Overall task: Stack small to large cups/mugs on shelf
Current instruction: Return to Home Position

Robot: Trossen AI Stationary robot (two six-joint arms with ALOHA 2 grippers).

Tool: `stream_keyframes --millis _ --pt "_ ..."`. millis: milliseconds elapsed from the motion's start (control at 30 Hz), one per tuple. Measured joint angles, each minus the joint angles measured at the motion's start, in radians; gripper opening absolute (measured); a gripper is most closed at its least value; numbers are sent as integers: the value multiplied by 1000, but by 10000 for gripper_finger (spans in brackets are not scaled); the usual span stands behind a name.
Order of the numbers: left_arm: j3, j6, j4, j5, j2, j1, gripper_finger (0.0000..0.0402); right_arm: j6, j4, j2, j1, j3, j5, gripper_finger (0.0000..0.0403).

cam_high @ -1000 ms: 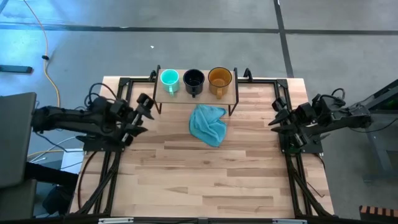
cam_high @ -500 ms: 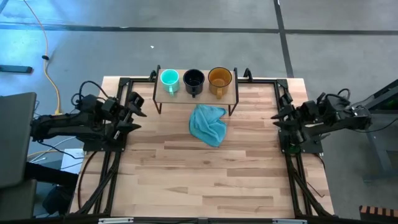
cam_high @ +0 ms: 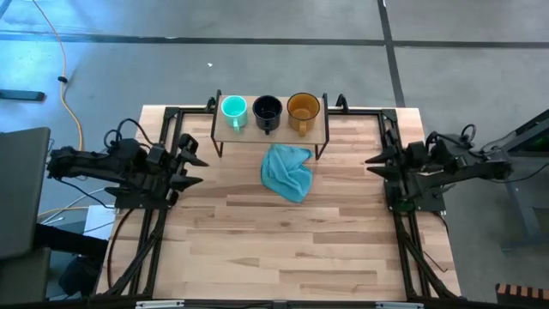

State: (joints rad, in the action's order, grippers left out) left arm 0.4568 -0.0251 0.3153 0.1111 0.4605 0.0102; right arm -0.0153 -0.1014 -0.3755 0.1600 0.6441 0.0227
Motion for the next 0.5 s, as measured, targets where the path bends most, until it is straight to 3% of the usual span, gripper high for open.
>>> stream_keyframes --millis 333,500 --pt "0 8 -146 19 -156 2 179 94 148 156 -2 -203 -4 73" --pt "0 10 -284 19 -263 3 179 93 138 181 -10 -252 -4 69"
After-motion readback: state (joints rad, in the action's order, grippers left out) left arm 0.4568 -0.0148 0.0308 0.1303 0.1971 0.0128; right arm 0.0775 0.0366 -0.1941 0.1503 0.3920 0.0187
